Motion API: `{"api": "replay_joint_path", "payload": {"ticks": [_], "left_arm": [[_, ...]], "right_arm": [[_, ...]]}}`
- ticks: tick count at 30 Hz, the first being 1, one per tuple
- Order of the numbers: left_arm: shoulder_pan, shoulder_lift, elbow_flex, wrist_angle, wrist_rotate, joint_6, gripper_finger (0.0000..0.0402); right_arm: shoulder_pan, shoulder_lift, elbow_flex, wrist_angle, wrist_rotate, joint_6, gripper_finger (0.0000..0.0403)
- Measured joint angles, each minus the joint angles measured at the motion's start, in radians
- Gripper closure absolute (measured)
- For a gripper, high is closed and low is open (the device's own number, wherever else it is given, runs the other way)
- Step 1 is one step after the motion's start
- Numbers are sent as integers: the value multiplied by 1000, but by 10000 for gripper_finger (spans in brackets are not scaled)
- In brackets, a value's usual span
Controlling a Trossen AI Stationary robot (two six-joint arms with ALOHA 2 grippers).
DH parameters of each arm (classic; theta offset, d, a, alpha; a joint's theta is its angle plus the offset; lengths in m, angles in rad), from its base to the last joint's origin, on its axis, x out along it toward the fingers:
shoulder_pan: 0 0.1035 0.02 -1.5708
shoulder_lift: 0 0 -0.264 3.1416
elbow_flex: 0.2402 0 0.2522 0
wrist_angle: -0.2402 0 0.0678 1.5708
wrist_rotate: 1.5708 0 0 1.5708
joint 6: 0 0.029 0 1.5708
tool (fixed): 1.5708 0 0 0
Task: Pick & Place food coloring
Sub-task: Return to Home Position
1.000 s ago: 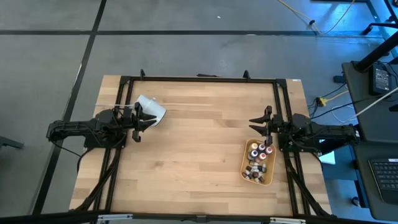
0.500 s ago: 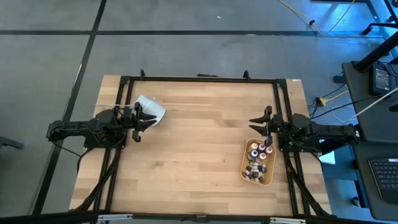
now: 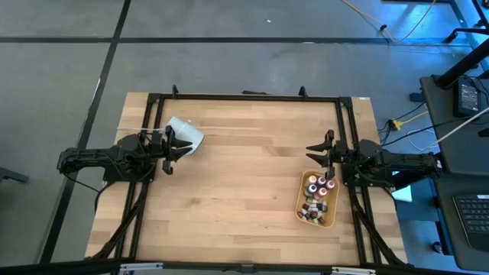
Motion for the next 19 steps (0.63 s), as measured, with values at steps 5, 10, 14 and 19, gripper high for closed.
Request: {"api": "replay_joint_path", "payload": {"ticks": [5, 10, 14, 19], "left_arm": [[0, 0, 0, 0, 0, 0, 307], [0, 0, 0, 0, 0, 0, 310], [0, 0, 0, 0, 0, 0, 311], [0, 0, 0, 0, 0, 0, 307]], "right_arm": [[0, 0, 0, 0, 0, 0, 283], [0, 0, 0, 0, 0, 0, 283], [0, 0, 0, 0, 0, 0, 283], [0, 0, 0, 0, 0, 0, 283]]}}
